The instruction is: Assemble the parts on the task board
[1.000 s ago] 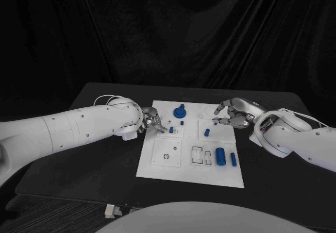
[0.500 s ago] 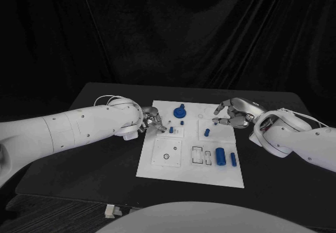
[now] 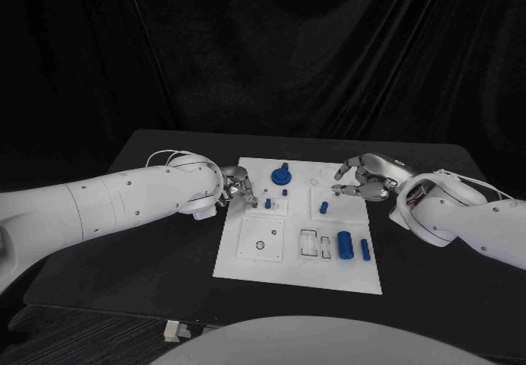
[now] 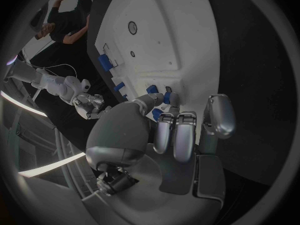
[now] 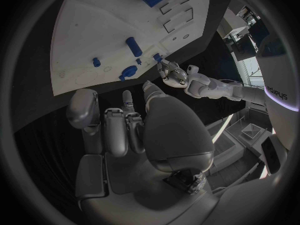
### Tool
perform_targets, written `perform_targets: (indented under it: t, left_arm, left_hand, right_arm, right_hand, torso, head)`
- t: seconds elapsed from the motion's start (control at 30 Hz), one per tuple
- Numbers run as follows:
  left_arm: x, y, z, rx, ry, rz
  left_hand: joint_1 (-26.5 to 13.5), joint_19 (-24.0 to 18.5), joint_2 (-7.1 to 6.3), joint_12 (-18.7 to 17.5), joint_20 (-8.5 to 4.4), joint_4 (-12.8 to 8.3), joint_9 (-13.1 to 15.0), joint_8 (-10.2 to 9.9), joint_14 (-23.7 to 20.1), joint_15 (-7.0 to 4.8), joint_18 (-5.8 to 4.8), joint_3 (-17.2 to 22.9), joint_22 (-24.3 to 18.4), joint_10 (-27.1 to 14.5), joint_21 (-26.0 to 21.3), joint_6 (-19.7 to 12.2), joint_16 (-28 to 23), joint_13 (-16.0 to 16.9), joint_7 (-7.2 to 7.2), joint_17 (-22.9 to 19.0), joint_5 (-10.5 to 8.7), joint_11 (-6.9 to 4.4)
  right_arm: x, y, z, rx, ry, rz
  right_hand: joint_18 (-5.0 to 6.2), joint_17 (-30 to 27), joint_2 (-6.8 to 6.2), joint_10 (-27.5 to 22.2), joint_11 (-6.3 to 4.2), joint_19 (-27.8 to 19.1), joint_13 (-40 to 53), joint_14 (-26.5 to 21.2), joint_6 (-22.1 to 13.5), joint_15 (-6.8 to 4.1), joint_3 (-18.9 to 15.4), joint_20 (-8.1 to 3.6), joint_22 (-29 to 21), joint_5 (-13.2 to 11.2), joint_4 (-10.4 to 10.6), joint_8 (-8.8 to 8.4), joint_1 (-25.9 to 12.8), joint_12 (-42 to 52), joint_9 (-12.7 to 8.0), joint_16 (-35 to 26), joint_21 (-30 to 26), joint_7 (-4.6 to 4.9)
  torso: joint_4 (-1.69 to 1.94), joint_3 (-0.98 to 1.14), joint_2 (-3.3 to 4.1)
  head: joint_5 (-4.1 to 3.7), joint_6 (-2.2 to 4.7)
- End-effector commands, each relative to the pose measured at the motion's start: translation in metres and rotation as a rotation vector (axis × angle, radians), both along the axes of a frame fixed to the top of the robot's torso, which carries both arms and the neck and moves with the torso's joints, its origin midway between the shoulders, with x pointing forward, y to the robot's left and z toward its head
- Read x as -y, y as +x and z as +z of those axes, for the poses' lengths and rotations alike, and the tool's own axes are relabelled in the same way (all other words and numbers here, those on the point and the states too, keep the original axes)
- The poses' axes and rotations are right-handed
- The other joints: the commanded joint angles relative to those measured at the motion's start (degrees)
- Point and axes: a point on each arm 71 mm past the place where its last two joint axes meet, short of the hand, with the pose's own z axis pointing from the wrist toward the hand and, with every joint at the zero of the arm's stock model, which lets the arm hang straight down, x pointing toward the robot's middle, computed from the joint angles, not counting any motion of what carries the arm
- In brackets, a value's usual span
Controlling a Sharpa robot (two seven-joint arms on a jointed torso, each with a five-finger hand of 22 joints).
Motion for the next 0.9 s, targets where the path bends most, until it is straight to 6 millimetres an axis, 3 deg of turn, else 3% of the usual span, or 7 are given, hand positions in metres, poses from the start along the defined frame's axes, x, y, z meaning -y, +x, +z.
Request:
perform_targets:
  t: [0.03, 0.47, 0.77, 0.9]
  left_arm:
    - [0.003, 0.000, 0.001, 0.013, -0.024, -0.006]
    - [-0.003, 0.000, 0.006, 0.063, -0.061, 0.012]
    - [-0.008, 0.002, 0.023, 0.055, -0.057, -0.025]
    - [-0.010, 0.004, 0.031, -0.017, -0.003, -0.072]
  left_hand:
    - [-0.16, 0.26, -0.67, 0.08, -0.16, -1.22, -0.19, -0.07, 3.69, -0.30, 0.66, 1.68, 8.97, 4.19, 0.31, 1.92, -0.11, 13.63, -1.52, 12.58, -0.07, -0.52]
    - [-1.26, 0.28, -1.13, -0.15, -0.27, -1.75, -0.64, -0.08, 3.64, -0.40, 0.66, 3.49, 8.95, 3.90, 0.33, 2.42, -0.15, 13.36, -1.53, 12.49, 1.11, -0.58]
    - [-1.89, 0.17, -1.32, -0.49, -0.33, -1.68, -0.78, 0.31, 3.62, -0.46, 0.70, 4.34, 8.90, 3.47, 0.22, 3.41, -0.17, 12.97, -1.68, 12.45, 2.07, -0.70]
    - [-3.03, 0.37, -1.68, -0.19, -0.54, -1.10, -1.78, 0.27, 3.96, -0.76, 0.66, 4.86, 8.96, 3.95, 0.41, 5.70, -0.03, 13.30, -2.19, 12.81, 0.49, -1.05]
  right_arm:
    - [0.001, 0.000, -0.002, -0.008, -0.006, -0.015]
    - [0.000, 0.000, -0.003, -0.016, -0.010, -0.016]
    - [0.000, 0.000, -0.004, -0.024, -0.014, -0.017]
    - [0.000, 0.000, -0.004, -0.028, -0.015, -0.016]
  right_hand:
    - [-0.60, 8.81, 0.50, 4.03, 0.41, -0.13, 13.00, 3.29, 0.39, 0.43, 0.08, 0.32, 7.59, 0.35, 0.35, -0.03, 0.08, -0.14, -0.07, -0.22, -0.36, 0.17]
    - [-0.57, 8.72, 0.54, 3.96, 0.42, -0.18, 12.93, 3.25, 0.46, 0.44, 0.13, 0.32, 7.56, 0.39, 0.30, -0.01, 0.17, -0.18, -0.08, -0.31, -0.50, 0.16]
    - [-0.56, 8.72, 0.63, 3.96, 0.43, -0.21, 12.93, 3.25, 0.54, 0.45, 0.21, 0.34, 7.54, 0.45, 0.23, 0.01, 0.30, -0.18, -0.11, -0.31, -0.57, 0.16]
    - [-0.55, 8.69, 0.68, 3.96, 0.43, -0.23, 12.94, 3.23, 0.59, 0.46, 0.27, 0.34, 7.53, 0.49, 0.18, 0.02, 0.40, -0.18, -0.12, -0.35, -0.61, 0.15]
  torso:
    - [-0.03, 0.00, 0.00]
    - [-0.07, -0.03, 0.01]
    - [0.03, 0.06, -0.01]
    - [0.00, 0.06, 0.01]
  head:
    - [-0.01, -0.01]
    - [-0.06, -0.01]
    - [-0.30, -0.01]
    - [-0.34, -0.01]
